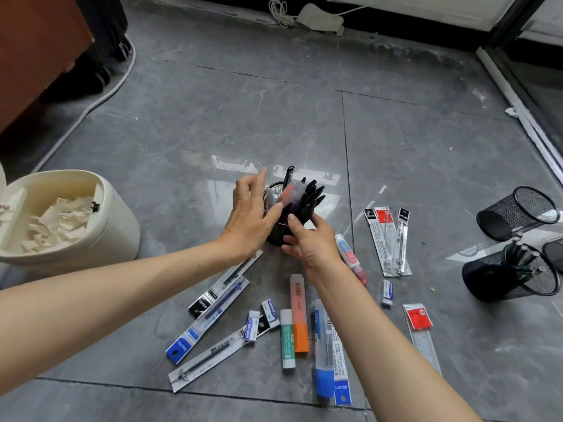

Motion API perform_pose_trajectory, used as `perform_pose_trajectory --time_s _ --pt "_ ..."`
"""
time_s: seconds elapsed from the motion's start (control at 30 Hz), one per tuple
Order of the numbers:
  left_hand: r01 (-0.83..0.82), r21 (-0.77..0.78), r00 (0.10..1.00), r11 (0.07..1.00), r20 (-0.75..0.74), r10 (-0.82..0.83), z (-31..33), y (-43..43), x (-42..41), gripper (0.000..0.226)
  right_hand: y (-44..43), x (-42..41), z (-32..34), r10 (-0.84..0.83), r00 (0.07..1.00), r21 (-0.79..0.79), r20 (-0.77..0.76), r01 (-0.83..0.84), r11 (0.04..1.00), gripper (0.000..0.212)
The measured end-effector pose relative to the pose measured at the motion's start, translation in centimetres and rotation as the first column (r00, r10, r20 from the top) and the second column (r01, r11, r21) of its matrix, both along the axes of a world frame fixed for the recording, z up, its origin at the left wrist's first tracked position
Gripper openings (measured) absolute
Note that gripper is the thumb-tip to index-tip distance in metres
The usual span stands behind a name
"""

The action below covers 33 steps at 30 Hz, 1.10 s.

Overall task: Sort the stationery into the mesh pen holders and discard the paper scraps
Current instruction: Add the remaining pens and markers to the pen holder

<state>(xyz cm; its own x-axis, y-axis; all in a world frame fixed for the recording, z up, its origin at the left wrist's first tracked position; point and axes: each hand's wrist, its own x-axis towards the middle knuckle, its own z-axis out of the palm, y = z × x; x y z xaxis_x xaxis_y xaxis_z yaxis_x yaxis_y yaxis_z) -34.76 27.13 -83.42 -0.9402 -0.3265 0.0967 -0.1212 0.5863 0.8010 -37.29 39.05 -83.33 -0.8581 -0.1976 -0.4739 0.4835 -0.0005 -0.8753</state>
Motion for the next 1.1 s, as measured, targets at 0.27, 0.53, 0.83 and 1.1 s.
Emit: perform_pose_trajectory --time_s 0.27,0.53,0.83,1.1 --pt "-0.05 -0.071 0.998 0.996 -0.048 0.047 -0.2 0.2 1.3 0.053 0.0 0.1 0.2 0.018 1.0 0.012 -0.007 -0.018 1.0 0.016" --pt "-0.048 -0.194 0.991 0.98 -0.132 0.023 0.8 -0.6 1.0 0.027 0.2 0.1 0.0 0.036 0.999 -0.012 -0.013 -0.036 0.999 0.02" --pt "0.091 0.028 0.995 0.995 -0.049 -0.09 1.2 -1.3 -0.2 0.059 0.3 0.2 -0.1 0.049 0.999 -0.099 0.0 -0.049 0.994 0.019" --pt "0.1 -0.079 0.994 0.992 -0.028 -0.102 1.0 -1.8 0.0 0.042 0.3 -1.0 -0.2 0.258 0.889 0.452 -0.378 -0.066 0.89 0.029"
